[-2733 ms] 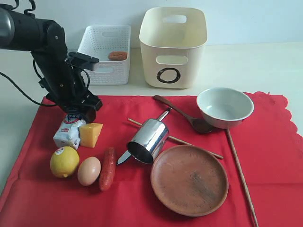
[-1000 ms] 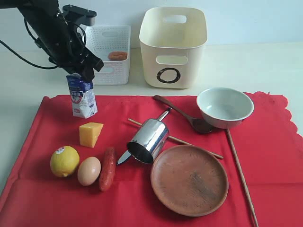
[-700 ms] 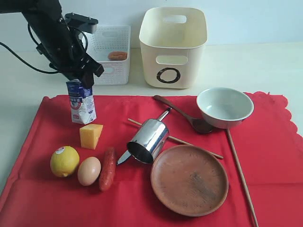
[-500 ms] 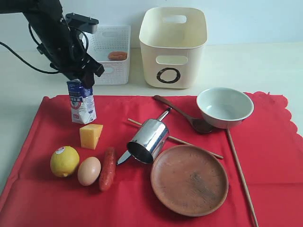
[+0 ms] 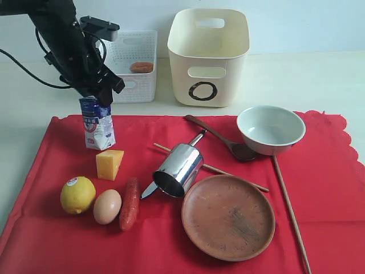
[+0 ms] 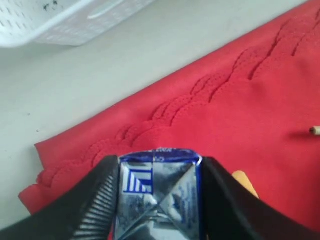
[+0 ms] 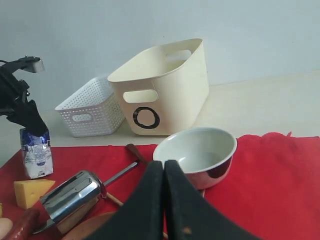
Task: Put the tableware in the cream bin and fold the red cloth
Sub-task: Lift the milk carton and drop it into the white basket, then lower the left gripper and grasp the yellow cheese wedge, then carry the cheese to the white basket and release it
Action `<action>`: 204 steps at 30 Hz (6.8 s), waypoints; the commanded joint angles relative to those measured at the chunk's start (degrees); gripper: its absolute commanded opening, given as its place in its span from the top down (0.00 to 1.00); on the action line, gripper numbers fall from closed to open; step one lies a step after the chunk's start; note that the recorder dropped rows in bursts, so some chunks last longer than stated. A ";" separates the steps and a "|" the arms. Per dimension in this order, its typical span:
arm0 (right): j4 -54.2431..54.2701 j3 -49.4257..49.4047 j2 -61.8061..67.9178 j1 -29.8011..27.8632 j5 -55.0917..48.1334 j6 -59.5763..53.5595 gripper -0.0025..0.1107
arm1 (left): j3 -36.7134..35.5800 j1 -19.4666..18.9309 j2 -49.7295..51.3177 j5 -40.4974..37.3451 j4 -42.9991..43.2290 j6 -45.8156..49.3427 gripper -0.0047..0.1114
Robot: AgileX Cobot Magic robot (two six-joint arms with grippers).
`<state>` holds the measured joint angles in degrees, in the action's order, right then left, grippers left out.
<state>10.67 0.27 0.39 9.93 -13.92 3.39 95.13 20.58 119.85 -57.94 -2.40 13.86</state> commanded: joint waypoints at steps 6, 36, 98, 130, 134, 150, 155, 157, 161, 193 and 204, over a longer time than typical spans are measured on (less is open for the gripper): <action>-0.08 -0.27 -0.39 -0.01 0.17 -0.36 0.98 | 6.07 -0.06 -0.14 0.82 1.57 0.47 0.96; -0.08 -0.27 -0.39 -0.01 0.17 -0.36 0.98 | 22.35 -0.06 10.89 23.89 1.58 -1.05 0.96; -0.08 -0.27 -0.39 -0.01 0.17 -0.36 0.98 | -27.11 1.18 -15.79 3.55 -21.40 9.36 0.96; -0.08 -0.27 -0.39 -0.01 0.17 -0.36 0.98 | -22.89 1.06 -5.49 8.10 -19.24 4.07 0.96; -0.08 -0.27 -0.39 -0.01 0.17 -0.36 0.98 | -16.76 1.06 -6.87 0.67 -19.13 4.07 0.96; -0.08 -0.27 -0.39 -0.01 0.17 -0.36 0.98 | -6.16 1.06 -8.76 20.24 -8.66 6.82 0.96; -0.08 -0.27 -0.39 -0.01 0.17 -0.36 0.98 | -6.16 1.06 -6.43 32.94 -8.66 6.82 0.96; -0.08 -0.27 -0.39 -0.01 0.17 -0.36 0.98 | -6.16 1.06 -5.31 37.26 -8.66 6.82 0.96; -0.08 -0.27 -0.39 -0.01 0.17 -0.36 0.98 | -6.16 1.06 -1.96 43.83 -8.66 6.42 0.96; -0.08 -0.27 -0.39 -0.01 0.17 -0.36 0.98 | -6.28 -3.60 6.82 49.06 -8.79 -4.60 0.39; -0.08 -0.27 -0.39 -0.01 0.17 -0.36 0.98 | -6.28 -3.60 5.37 45.88 -8.90 -5.46 0.48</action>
<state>10.67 0.27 0.39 9.93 -14.01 3.39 88.76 17.02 126.50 -10.38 -11.16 9.08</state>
